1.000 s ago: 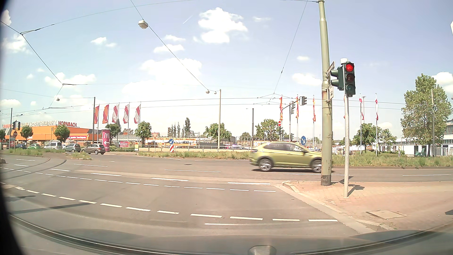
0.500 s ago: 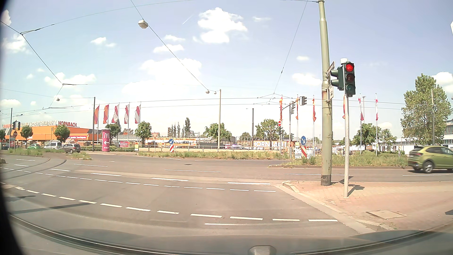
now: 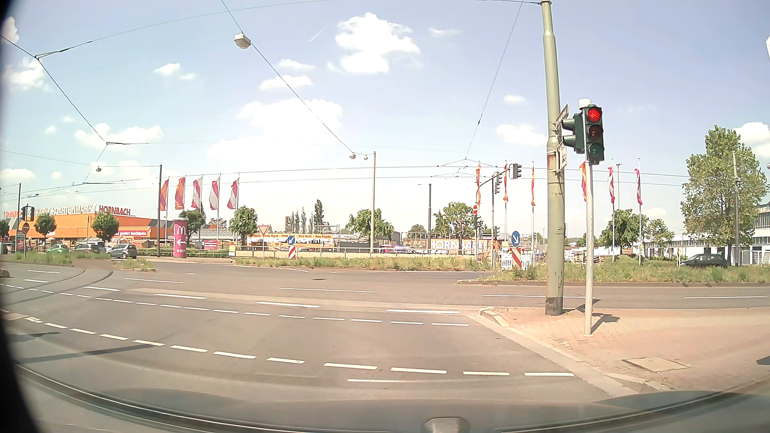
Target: Follow the waypoints while adhering to traffic rules and regulations
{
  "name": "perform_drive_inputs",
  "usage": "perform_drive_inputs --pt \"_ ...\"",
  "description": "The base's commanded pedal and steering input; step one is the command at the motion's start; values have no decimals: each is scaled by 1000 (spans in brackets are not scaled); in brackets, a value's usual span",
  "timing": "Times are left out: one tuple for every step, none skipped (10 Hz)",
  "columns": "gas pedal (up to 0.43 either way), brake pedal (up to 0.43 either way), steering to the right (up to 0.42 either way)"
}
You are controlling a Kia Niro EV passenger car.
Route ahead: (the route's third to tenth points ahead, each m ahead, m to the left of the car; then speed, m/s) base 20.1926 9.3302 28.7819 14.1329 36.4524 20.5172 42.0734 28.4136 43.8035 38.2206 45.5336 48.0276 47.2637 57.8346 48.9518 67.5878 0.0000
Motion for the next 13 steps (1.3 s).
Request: perform_drive_inputs --pt "0 348 -49" --pt "0 348 -49" --pt "0 348 -48" --pt "0 348 -48" --pt "0 348 -48" --pt "0 348 -49" --pt "0 348 -48" --pt "0 354 -49" --pt "0 348 -48" --pt "0 348 -48" --pt "0 348 -48" --pt "0 348 -49" --pt "0 348 -49"
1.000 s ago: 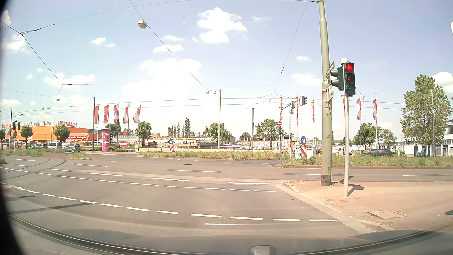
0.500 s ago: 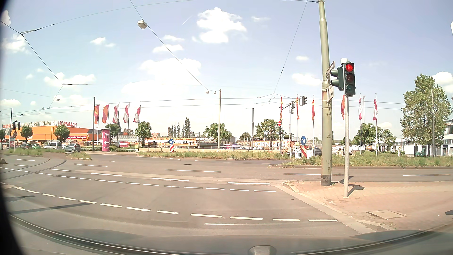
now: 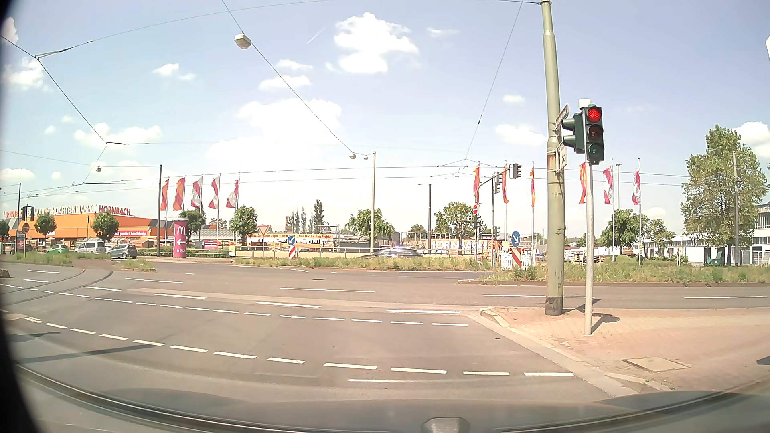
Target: Follow the waypoints while adhering to traffic rules and regulations
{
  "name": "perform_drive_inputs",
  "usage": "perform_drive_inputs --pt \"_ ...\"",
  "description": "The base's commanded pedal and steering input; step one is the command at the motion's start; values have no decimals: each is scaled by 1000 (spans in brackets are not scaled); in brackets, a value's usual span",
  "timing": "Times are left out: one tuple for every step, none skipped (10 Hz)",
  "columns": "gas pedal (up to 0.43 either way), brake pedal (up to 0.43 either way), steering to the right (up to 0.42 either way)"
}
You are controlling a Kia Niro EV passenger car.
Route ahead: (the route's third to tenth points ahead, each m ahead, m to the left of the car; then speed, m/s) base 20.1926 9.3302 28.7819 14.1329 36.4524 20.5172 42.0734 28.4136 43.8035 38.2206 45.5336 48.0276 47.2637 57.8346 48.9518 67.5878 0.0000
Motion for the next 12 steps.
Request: perform_drive_inputs --pt "0 348 -48" --pt "0 354 -48" --pt "0 348 -48" --pt "0 348 -48" --pt "0 348 -49" --pt "0 348 -48" --pt "0 348 -49" --pt "0 348 -49" --pt "0 348 -48" --pt "0 348 -49" --pt "0 348 -49" --pt "0 348 -48"
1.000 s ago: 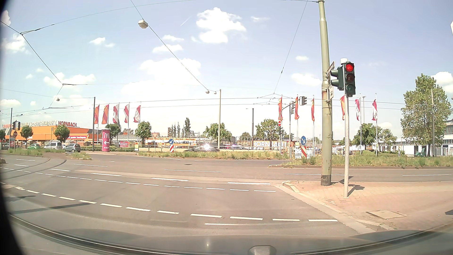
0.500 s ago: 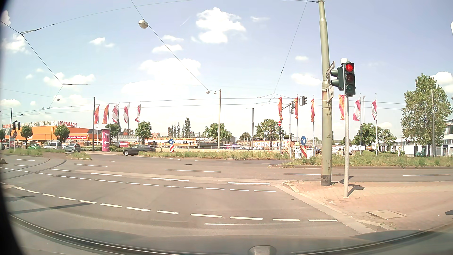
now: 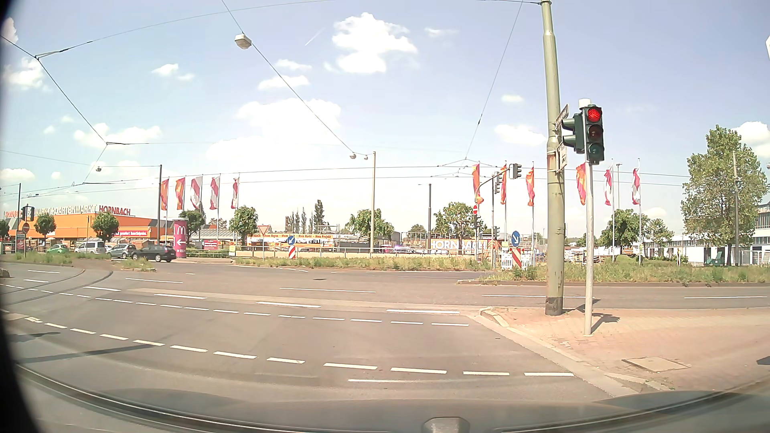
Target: Follow the waypoints while adhering to traffic rules and regulations
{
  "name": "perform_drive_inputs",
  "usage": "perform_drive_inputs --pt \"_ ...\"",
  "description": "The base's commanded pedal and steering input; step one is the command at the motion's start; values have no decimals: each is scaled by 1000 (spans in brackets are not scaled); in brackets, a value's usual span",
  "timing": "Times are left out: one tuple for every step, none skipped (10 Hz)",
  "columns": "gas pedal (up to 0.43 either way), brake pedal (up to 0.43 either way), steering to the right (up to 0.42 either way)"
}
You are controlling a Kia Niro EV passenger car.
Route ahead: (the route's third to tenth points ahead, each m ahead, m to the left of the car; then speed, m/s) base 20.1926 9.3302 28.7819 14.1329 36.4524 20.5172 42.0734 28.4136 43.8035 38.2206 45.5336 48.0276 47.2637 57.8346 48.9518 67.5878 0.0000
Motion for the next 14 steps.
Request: perform_drive_inputs --pt "0 348 -48" --pt "0 348 -48" --pt "0 348 -49" --pt "0 348 -48" --pt "0 348 -48" --pt "0 348 -48" --pt "0 348 -49" --pt "0 348 -48" --pt "0 348 -48" --pt "0 348 -48" --pt "0 348 -48" --pt "0 348 -48" --pt "0 348 -49" --pt "0 348 -48"
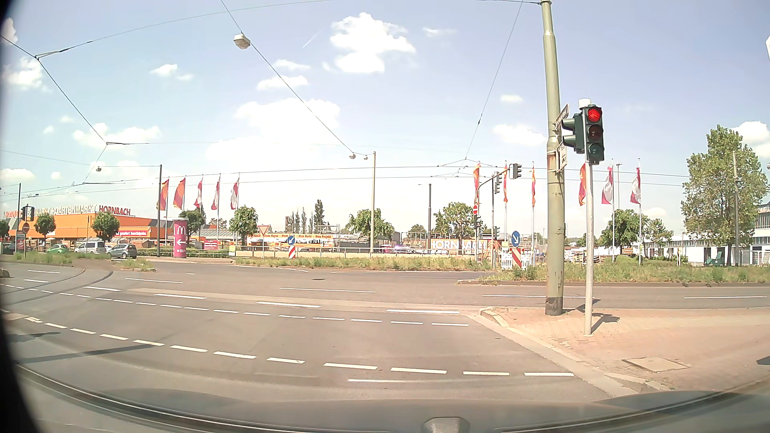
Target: Follow the waypoints while adhering to traffic rules and regulations
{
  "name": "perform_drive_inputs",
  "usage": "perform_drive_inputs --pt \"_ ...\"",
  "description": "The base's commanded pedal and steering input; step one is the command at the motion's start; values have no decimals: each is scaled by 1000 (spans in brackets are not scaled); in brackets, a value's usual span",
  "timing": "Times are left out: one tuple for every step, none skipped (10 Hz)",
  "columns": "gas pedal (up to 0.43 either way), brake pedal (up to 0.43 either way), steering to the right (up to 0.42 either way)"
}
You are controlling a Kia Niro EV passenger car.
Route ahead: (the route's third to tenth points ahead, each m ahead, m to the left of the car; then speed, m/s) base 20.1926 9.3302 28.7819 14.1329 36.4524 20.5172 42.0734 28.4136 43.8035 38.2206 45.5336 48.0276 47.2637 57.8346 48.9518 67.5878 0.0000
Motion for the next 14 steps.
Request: perform_drive_inputs --pt "0 348 -48" --pt "0 348 -48" --pt "0 348 -49" --pt "0 348 -48" --pt "0 348 -48" --pt "0 348 -48" --pt "0 348 -48" --pt "0 348 -48" --pt "0 348 -48" --pt "0 348 -48" --pt "0 348 -49" --pt "0 348 -48" --pt "0 348 -48" --pt "0 348 -49"
